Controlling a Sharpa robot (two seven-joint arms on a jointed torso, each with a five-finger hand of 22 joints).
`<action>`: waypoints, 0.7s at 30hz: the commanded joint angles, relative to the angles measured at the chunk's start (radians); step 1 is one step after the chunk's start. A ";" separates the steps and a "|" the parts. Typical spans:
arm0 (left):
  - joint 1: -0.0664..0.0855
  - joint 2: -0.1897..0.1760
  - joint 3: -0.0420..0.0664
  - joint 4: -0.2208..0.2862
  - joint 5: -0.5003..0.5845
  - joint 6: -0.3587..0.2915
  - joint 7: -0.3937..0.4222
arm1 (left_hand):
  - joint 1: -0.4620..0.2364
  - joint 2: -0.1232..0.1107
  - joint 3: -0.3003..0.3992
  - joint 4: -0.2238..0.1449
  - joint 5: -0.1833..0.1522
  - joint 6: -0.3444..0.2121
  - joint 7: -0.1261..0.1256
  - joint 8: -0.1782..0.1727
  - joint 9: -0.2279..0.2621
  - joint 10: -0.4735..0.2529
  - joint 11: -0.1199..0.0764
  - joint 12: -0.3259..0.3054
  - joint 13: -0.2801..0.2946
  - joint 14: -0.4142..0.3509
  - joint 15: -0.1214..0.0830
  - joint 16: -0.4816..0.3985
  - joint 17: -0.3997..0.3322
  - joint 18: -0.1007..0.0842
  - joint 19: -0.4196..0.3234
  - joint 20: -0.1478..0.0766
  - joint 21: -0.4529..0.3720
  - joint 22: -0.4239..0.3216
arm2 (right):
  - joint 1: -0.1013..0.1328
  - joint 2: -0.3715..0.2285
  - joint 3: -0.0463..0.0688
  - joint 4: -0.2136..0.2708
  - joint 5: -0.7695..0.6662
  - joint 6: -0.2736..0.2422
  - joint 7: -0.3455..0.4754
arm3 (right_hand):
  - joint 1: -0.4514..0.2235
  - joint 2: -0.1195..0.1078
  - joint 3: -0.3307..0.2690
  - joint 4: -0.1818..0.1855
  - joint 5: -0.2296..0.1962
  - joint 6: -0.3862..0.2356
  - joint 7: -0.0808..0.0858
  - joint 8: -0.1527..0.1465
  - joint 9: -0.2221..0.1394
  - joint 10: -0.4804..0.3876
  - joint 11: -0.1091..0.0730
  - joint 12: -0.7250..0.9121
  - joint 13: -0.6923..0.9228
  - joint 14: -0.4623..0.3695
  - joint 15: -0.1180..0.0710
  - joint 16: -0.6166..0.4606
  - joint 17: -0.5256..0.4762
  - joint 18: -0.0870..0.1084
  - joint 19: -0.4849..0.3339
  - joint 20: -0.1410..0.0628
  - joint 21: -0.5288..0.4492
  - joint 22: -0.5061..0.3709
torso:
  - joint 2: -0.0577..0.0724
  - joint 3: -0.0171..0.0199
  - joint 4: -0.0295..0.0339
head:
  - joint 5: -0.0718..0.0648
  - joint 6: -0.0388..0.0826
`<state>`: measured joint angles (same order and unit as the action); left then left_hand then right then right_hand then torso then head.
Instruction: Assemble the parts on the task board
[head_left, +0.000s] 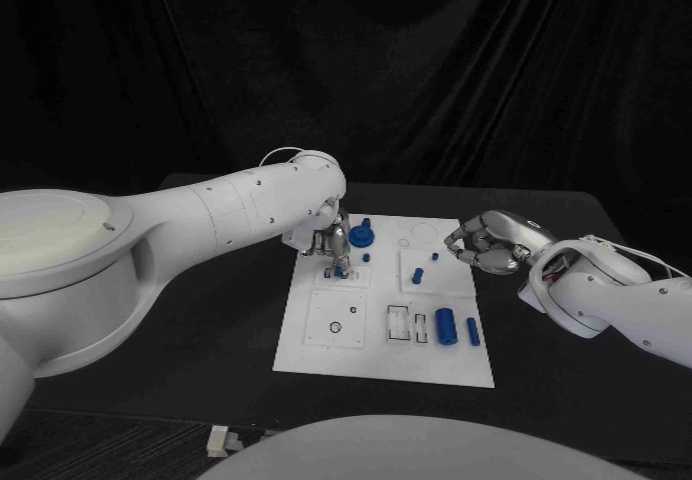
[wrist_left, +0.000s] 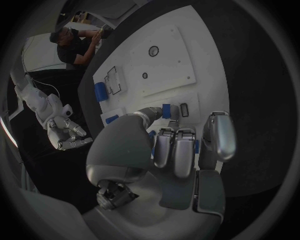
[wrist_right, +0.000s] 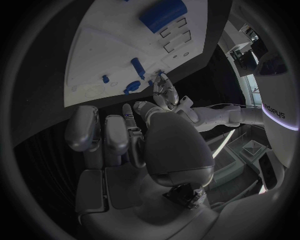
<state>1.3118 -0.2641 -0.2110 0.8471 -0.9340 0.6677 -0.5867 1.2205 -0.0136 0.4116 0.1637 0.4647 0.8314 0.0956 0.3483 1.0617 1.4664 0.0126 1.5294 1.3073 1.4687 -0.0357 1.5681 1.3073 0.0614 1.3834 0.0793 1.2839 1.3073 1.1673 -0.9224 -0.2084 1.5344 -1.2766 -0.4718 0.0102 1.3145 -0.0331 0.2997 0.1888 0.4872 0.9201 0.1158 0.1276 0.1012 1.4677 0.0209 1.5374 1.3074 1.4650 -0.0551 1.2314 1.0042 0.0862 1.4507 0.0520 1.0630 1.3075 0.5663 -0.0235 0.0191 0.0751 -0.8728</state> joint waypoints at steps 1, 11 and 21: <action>-0.006 0.001 -0.001 0.002 -0.006 -0.015 0.006 | 0.004 0.003 0.114 -0.118 -0.006 0.003 -0.002 -0.004 -0.001 0.060 0.008 0.003 0.227 0.102 0.006 0.003 0.263 0.007 0.006 0.002 0.002 0.174 | -0.002 0.000 0.001 0.000 -0.002 0.005 -0.015 | 0.007 0.003 0.002 -0.002 0.004 -0.001 -0.002 -0.002 -0.001 0.066 0.000 -0.005 0.188 0.017 0.000 -0.004 -0.001 0.011 0.002 -0.001 -0.005 0.122 | 0.000 0.0000 0.0001 | 0.001 0.000; -0.007 0.004 -0.001 0.002 -0.006 -0.013 0.006 | 0.003 0.004 0.112 -0.118 -0.008 0.004 -0.003 -0.005 -0.001 0.059 0.008 0.002 0.226 0.102 0.006 0.003 0.263 0.007 0.005 0.002 0.001 0.173 | -0.002 0.004 0.001 -0.003 -0.002 0.007 -0.014 | 0.007 0.003 0.002 -0.002 0.004 -0.001 -0.002 -0.002 -0.001 0.066 0.000 -0.005 0.188 0.017 0.000 -0.004 -0.001 0.011 0.002 -0.001 -0.005 0.122 | 0.000 0.0000 0.0004 | 0.004 0.000; -0.011 0.011 -0.001 -0.005 -0.006 -0.012 0.005 | 0.001 0.006 0.111 -0.117 -0.011 0.004 -0.003 -0.006 -0.001 0.058 0.008 0.001 0.226 0.102 0.006 0.003 0.263 0.007 0.004 0.002 0.000 0.173 | -0.002 0.005 0.001 -0.005 -0.002 0.010 -0.016 | 0.006 0.003 0.002 -0.002 0.004 0.000 -0.001 -0.001 -0.001 0.065 0.001 -0.005 0.187 0.017 0.001 -0.004 -0.002 0.011 0.001 -0.001 -0.008 0.121 | -0.001 -0.0001 0.0003 | 0.004 0.000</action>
<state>1.3045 -0.2557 -0.2118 0.8433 -0.9370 0.6583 -0.5863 1.2202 -0.0134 0.4116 0.1637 0.4566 0.8327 0.0977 0.3444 1.0576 1.4664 0.0126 1.5289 1.3073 1.4687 -0.0357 1.5681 1.3073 0.0614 1.3833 0.0792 1.2838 1.3073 1.1673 -0.9180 -0.2084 1.5298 -1.2765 -0.4687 0.0098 1.3145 -0.0331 0.2996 0.1888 0.4872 0.9201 0.1159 0.1276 0.1013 1.4677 0.0209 1.5374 1.3073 1.4650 -0.0551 1.2314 1.0035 0.0861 1.4507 0.0520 1.0589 1.3074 0.5657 -0.0235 0.0194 0.0782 -0.8728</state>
